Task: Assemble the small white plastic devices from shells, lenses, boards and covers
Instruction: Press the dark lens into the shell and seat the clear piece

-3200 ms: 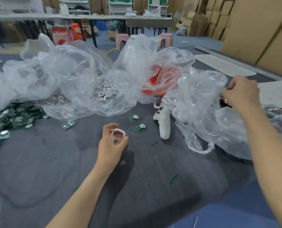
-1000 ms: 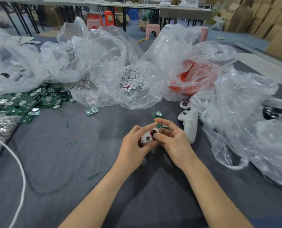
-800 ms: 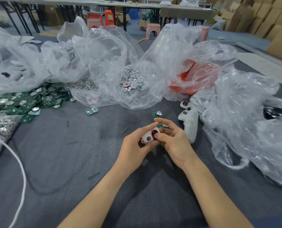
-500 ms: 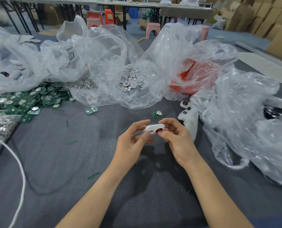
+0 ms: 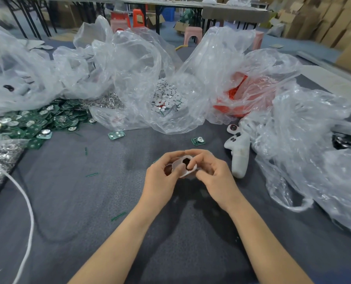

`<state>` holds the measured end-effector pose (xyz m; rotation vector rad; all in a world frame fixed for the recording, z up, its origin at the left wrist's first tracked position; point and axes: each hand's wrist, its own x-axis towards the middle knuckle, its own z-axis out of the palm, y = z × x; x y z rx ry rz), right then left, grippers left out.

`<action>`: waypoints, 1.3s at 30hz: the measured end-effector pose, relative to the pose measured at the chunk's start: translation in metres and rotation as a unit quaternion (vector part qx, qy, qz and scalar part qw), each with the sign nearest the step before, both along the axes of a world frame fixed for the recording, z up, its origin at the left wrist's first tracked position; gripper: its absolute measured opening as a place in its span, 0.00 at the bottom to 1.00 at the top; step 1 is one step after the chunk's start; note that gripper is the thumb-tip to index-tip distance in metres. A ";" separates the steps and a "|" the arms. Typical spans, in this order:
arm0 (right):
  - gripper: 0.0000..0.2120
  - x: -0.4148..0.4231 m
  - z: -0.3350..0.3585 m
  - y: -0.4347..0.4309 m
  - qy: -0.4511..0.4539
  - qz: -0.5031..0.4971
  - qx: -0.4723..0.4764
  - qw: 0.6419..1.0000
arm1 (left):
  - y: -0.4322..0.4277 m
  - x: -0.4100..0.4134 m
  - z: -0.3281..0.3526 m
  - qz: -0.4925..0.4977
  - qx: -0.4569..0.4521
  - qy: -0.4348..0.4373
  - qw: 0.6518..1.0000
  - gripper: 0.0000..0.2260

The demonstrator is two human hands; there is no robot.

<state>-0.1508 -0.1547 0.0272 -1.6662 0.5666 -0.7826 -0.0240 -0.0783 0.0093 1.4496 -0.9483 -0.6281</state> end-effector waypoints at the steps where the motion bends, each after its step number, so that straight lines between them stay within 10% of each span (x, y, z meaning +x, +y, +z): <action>1: 0.13 -0.001 0.001 -0.001 -0.009 -0.003 0.026 1.000 | 0.000 -0.001 0.000 0.005 -0.001 -0.012 1.000 0.11; 15: 0.12 -0.004 -0.001 -0.008 -0.023 -0.030 0.201 0.979 | 0.004 -0.007 0.004 -0.006 -0.020 -0.096 0.995 0.13; 39: 0.10 -0.001 -0.003 -0.006 0.009 -0.060 0.125 0.990 | 0.001 -0.005 0.001 -0.030 0.013 -0.080 0.996 0.11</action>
